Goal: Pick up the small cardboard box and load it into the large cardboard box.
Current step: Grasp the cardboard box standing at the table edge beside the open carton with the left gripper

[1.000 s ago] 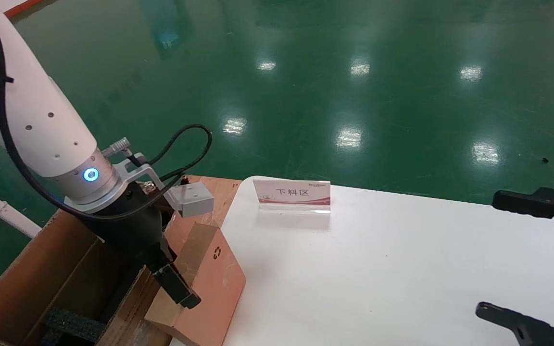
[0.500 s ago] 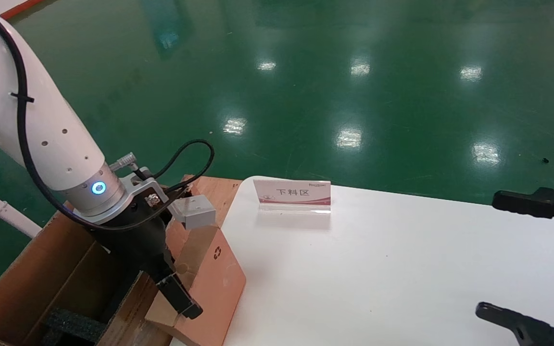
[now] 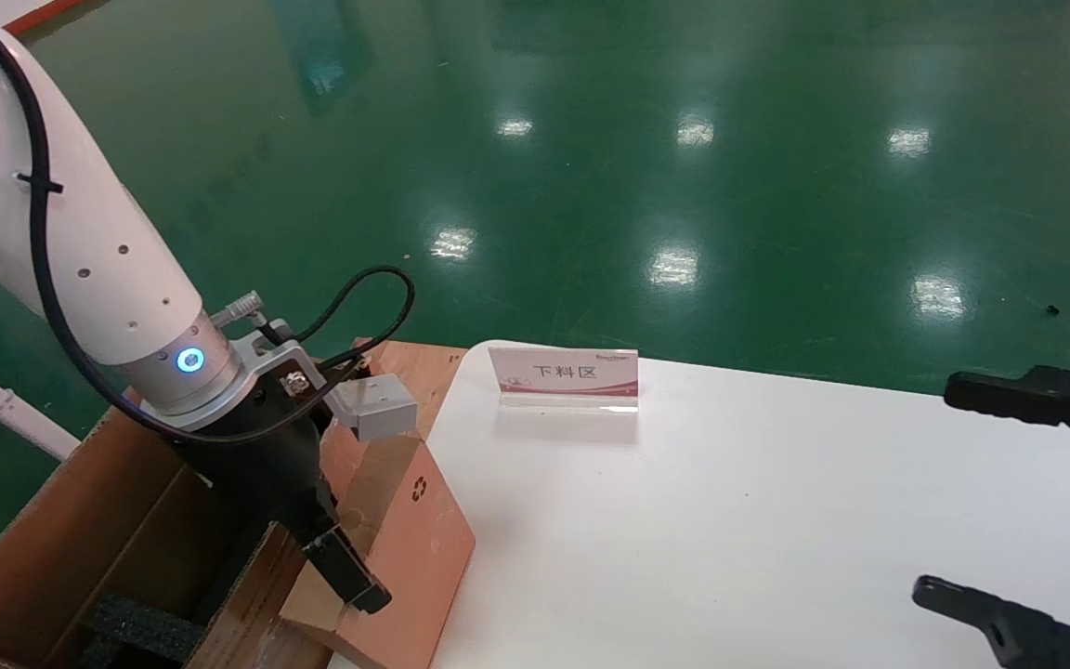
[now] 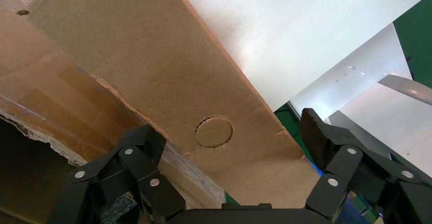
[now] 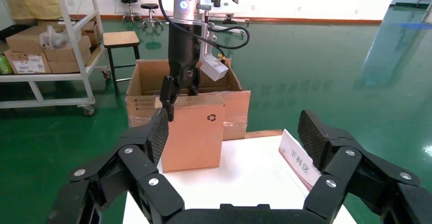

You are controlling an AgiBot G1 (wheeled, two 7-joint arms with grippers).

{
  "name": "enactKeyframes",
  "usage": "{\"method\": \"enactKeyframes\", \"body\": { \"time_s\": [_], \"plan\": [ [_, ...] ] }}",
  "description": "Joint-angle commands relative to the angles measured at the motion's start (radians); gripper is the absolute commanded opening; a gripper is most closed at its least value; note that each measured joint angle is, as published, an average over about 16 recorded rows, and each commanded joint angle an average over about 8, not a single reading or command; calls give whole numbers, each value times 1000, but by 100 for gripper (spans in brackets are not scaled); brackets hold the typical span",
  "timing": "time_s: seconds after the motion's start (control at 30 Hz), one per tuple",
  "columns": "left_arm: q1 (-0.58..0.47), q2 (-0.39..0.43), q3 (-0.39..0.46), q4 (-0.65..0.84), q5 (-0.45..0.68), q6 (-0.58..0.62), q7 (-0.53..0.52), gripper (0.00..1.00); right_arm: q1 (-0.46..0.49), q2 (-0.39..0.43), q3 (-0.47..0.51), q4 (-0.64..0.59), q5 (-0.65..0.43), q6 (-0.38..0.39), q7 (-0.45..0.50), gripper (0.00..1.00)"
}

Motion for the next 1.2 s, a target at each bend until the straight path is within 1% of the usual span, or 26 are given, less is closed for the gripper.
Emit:
{"method": "enactKeyframes", "body": {
  "time_s": [0.03, 0.87, 1.0, 1.2],
  "plan": [
    [-1, 0, 0, -1, 1, 1, -1, 0, 0, 0, 0, 0, 0, 0, 0, 0],
    [-13, 2, -5, -2, 3, 0, -1, 0, 0, 0, 0, 0, 0, 0, 0, 0],
    [-56, -3, -25, 7, 1, 3, 8, 0, 0, 0, 0, 0, 0, 0, 0, 0],
    [-190, -13, -78, 35, 0, 35, 20, 0, 0, 0, -1, -1, 0, 0, 0, 0]
  ]
}}
